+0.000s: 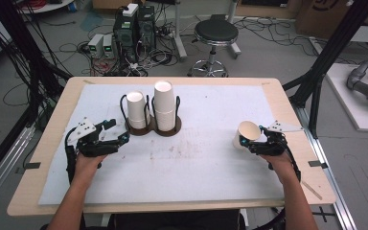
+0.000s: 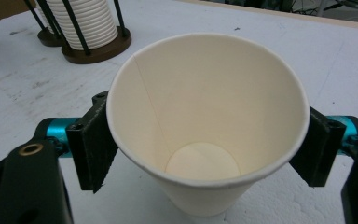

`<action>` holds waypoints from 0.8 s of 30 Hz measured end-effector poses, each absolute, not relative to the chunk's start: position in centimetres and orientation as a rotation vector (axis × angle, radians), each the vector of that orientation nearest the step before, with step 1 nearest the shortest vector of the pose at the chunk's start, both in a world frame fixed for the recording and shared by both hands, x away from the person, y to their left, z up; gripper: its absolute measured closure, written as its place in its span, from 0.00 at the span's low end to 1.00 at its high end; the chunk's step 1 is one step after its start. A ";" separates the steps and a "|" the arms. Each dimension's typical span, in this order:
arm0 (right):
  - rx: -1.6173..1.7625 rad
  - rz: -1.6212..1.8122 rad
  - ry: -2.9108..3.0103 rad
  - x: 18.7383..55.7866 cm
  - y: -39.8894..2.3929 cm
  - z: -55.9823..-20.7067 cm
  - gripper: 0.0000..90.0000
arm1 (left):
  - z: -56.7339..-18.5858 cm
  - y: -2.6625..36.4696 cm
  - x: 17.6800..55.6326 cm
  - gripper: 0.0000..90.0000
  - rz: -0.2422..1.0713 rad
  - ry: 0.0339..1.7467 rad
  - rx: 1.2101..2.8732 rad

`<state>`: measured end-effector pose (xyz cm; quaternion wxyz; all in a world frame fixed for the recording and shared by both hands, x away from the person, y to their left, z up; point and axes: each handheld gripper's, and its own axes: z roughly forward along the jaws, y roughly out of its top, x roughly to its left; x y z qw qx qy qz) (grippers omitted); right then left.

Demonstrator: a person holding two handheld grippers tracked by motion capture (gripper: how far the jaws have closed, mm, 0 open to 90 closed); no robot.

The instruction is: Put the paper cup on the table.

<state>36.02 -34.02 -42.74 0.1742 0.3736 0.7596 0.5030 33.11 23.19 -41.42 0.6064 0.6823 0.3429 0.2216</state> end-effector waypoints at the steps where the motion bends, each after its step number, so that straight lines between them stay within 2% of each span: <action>1: 1.057 1.425 2.158 35.9 -34.0 -42.7 0.23 | -41.4 23.2 33.1 0.23 0.513 0.793 1.577; 24: 1.064 1.410 2.168 34.8 -35.0 -42.2 0.23 | -41.4 23.3 33.1 0.23 0.514 0.797 1.568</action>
